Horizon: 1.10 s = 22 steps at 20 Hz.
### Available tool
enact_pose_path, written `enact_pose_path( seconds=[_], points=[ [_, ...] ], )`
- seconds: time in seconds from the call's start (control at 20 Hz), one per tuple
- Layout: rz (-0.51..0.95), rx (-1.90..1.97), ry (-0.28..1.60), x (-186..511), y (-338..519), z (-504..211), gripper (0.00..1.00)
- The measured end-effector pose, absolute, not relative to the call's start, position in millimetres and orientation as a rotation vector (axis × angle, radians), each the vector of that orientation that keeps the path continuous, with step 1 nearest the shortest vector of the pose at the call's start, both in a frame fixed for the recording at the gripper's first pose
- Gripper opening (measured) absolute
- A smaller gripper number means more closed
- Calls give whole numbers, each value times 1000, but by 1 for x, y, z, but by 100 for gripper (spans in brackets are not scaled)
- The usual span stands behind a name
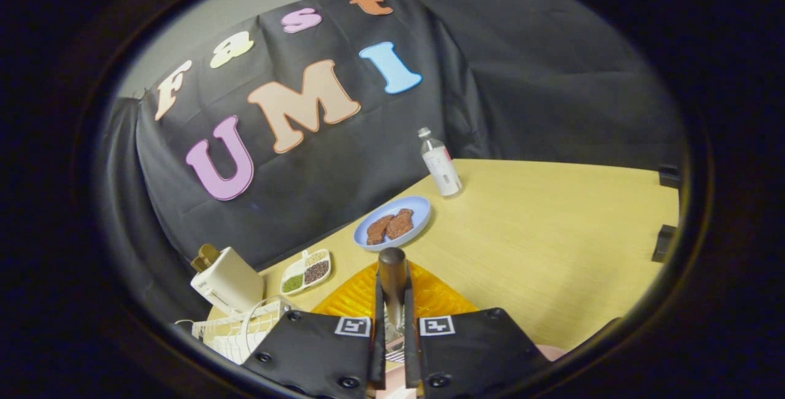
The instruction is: Take the plate from the dish rack, then take the spoon from the basket and place it into the plate.
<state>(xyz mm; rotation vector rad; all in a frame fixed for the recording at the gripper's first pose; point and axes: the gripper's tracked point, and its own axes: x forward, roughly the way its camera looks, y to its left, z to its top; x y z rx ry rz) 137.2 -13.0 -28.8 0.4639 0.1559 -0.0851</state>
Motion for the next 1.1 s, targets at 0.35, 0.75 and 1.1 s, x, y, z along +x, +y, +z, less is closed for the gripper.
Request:
enact_pose_path(
  seconds=[0.35,0.75,1.1],
  points=[
    [-79,401,102,129,-13,7,15],
    [-60,377,41,86,-5,70,15],
    [-153,305,55,31,-22,91,15]
  ],
)
